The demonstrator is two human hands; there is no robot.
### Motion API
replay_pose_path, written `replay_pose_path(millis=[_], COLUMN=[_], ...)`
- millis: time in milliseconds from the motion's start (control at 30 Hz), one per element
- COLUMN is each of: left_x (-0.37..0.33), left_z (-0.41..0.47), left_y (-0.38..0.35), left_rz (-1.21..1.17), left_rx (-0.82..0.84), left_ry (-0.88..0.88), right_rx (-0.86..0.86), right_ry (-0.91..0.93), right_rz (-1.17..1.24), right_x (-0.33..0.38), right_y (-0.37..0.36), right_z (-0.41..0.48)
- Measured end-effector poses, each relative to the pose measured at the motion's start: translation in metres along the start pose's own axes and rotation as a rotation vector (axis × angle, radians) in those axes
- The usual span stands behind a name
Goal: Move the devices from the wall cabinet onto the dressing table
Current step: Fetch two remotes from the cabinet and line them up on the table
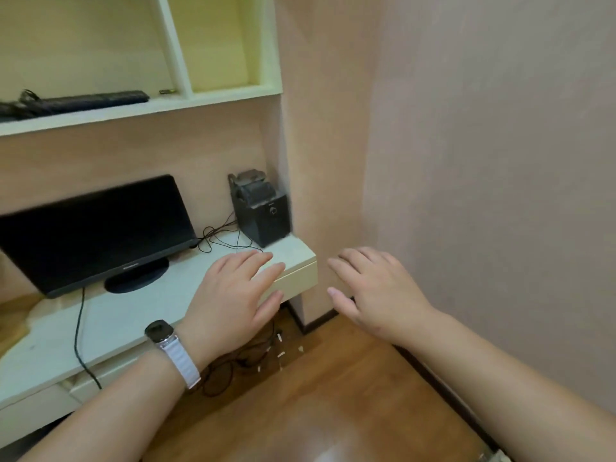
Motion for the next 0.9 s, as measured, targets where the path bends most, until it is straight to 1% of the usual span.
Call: replay_pose_path(millis=[167,333,533,733,900], left_x=[0.059,0.140,0.223,0.268,0.291], left_z=[0.045,0.094,0.155,0.217,0.263], left_y=[-0.019,-0.036,-0.054,-0.053,-0.043], left_rz=[-0.028,-0.071,-0.084,-0.081,-0.043], left_rx=[-0.047,-0.092,-0.200,-0.279,-0.288], left_ry=[0.015,0.043,0.004,-0.043,-0.042], right_rx=[-0.005,-0.006,-0.027,-0.128,-0.212], right_ry=[0.034,0.029,0.011,0.023,0.067], right_rz=[-0.048,-0.084,-0.140,-0.136,-0.093], right_x=[-0.003,0.004,0.006,-0.001,-0.017], right_y=[-0.021,-0.041,-0.056,-0.063,-0.053], right_z=[0.072,0.162,0.262,0.332,0.387])
Point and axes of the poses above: each hand's wrist, its own z-axis towards the middle knuckle, its own y-axis out of the back of the hand, x = y × z, the point moved 5 cm from there along z, towards the middle knuckle, and after that the axes turned 1 degree about z, right-handed, at the moved point
